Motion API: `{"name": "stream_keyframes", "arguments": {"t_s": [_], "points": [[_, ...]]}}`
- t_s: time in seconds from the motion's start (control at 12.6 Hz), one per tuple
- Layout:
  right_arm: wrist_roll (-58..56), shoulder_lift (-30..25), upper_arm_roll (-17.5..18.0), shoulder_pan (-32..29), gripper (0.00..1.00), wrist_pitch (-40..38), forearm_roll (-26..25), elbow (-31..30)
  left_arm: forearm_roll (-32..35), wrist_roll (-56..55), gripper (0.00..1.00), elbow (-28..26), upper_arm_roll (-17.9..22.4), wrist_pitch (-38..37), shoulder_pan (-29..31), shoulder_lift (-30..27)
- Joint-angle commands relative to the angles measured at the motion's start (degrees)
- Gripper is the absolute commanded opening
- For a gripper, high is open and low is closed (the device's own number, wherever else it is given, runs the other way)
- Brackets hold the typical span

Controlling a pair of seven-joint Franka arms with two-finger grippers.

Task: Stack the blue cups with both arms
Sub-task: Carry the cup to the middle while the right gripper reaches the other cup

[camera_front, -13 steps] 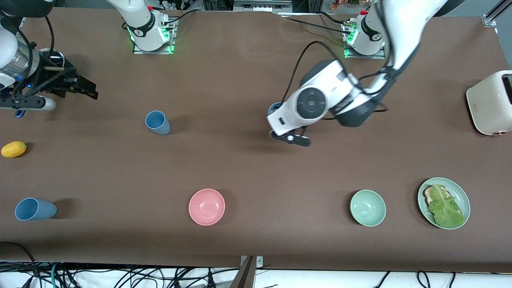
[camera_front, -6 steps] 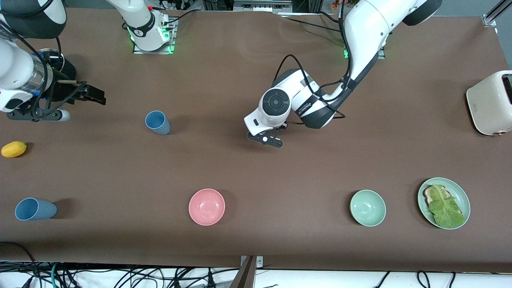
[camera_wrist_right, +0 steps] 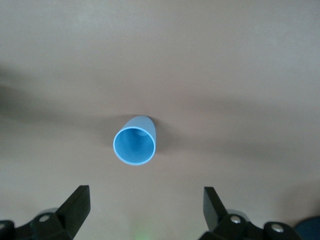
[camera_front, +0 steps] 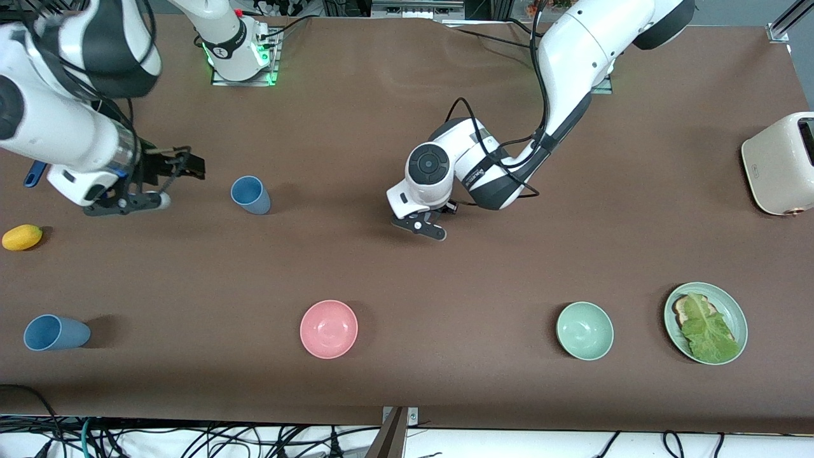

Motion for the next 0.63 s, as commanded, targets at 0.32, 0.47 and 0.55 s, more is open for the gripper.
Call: {"name": "stream_keyframes", "arguments": {"t_s": [0.32,0.47,0.55], "points": [[-1.43,3.48,0.05,-0.3,1.0,20.99,-0.16,-14.02,0.87,0.39,1.0,1.42,-0.7,-16.29,5.91,-12.5],[-1.34,4.63,0.05,-0.3,0.99,26.26,-0.08,-17.53,0.78,0.56,1.0,1.42,-0.79,-20.16,8.72,-16.9],[-1.34,4.63,0.05,-0.3,0.99,28.81,-0.07,-20.16,0.78,0.57,1.0,1.42,-0.79,-21.4,10.57,-19.01]]}}
